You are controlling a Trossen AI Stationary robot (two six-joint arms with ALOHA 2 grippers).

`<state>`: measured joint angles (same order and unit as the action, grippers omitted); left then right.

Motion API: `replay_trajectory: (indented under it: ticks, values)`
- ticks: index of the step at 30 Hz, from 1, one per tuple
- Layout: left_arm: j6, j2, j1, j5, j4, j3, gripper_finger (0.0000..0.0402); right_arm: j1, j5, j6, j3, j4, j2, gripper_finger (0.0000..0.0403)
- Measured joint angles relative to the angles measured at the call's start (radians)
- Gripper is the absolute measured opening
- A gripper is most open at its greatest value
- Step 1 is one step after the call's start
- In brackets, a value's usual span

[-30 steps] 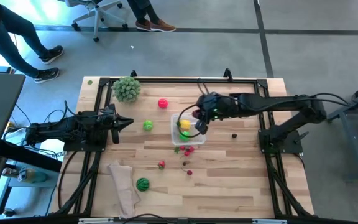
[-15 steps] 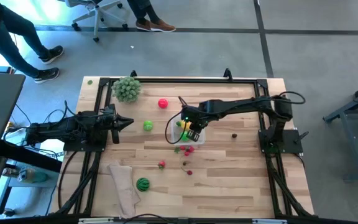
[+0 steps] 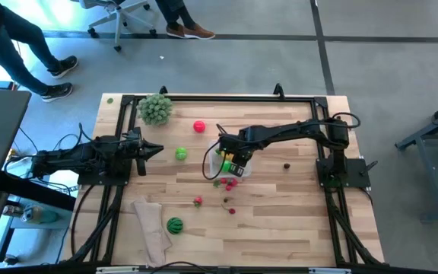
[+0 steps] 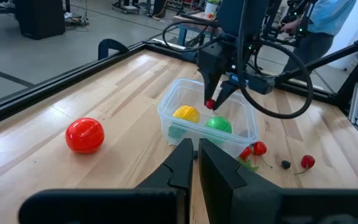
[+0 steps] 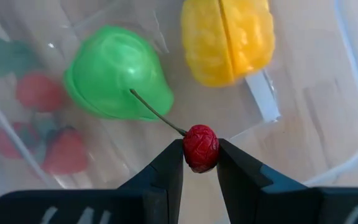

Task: Pick and placing Produce into tupperware
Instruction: Put the red cherry into the transparent container

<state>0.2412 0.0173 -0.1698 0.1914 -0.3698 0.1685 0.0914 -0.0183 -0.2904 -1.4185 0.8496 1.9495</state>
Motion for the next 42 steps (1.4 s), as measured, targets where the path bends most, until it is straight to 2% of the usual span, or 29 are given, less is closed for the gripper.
replay_trajectory:
  ticks: [36, 42]
  values:
    - [0.000, 0.000, 0.000, 0.000, 0.000, 0.000, 0.0017, -0.015, 0.031, 0.067, 0.000, -0.019, 0.043, 0.0083]
    - [0.000, 0.000, 0.000, 0.000, 0.000, 0.000, 0.0017, -0.014, 0.031, 0.067, 0.000, -0.031, 0.044, 0.0104]
